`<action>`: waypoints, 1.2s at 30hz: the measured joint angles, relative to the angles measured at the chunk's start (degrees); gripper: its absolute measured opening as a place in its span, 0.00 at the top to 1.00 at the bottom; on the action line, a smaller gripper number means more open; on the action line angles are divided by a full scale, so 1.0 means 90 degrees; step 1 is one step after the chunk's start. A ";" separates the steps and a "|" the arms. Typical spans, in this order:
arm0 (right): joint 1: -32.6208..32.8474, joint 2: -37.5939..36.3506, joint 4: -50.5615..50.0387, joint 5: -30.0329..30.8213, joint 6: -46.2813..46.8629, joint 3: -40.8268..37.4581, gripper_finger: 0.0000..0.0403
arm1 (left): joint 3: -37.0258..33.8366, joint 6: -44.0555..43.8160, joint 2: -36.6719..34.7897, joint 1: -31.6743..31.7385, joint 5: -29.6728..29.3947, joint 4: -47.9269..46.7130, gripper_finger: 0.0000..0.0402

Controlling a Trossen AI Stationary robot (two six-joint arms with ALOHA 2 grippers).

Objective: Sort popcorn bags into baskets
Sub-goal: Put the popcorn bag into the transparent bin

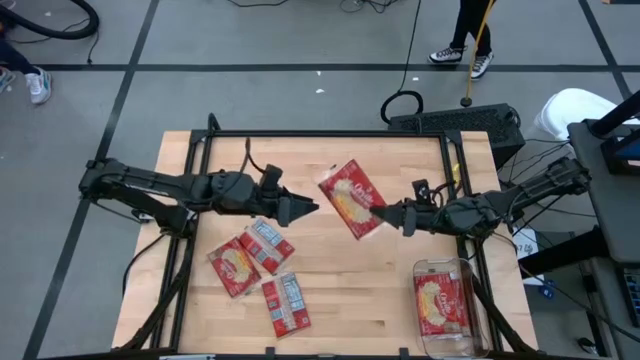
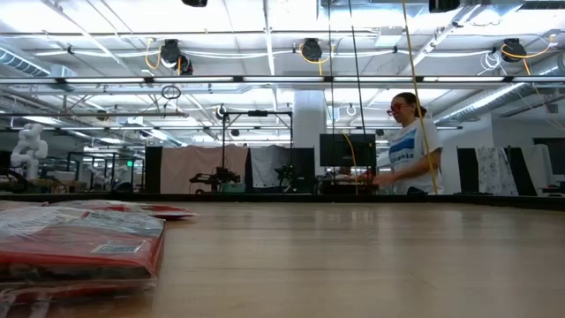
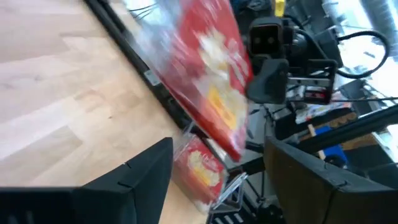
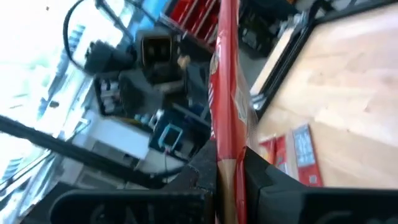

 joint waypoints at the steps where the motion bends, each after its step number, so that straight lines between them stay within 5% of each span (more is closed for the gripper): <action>1: -0.0002 0.0003 0.0055 0.0055 -0.0035 0.0000 0.97 | 0.0000 -0.0001 0.0042 0.0000 -0.0007 0.0083 0.35; 11: -0.0044 0.0027 0.0353 0.0584 0.0439 0.0000 0.97 | -0.0001 -0.0641 0.0973 0.0206 0.0283 0.2336 0.23; 19: -0.0042 0.0027 0.0626 0.0970 0.0477 0.0000 0.97 | 0.0002 -0.1204 0.1715 0.0311 0.0403 0.4074 0.35; 28: -0.0037 -0.0170 0.0625 0.1116 0.0260 0.0000 0.97 | 0.0002 -0.1383 0.1765 0.0240 0.0602 0.4012 0.53; 36: -0.0032 -0.0305 0.0954 0.1383 -0.0056 0.0000 0.97 | 0.0000 -0.1529 0.1744 0.0218 0.0077 0.3784 0.49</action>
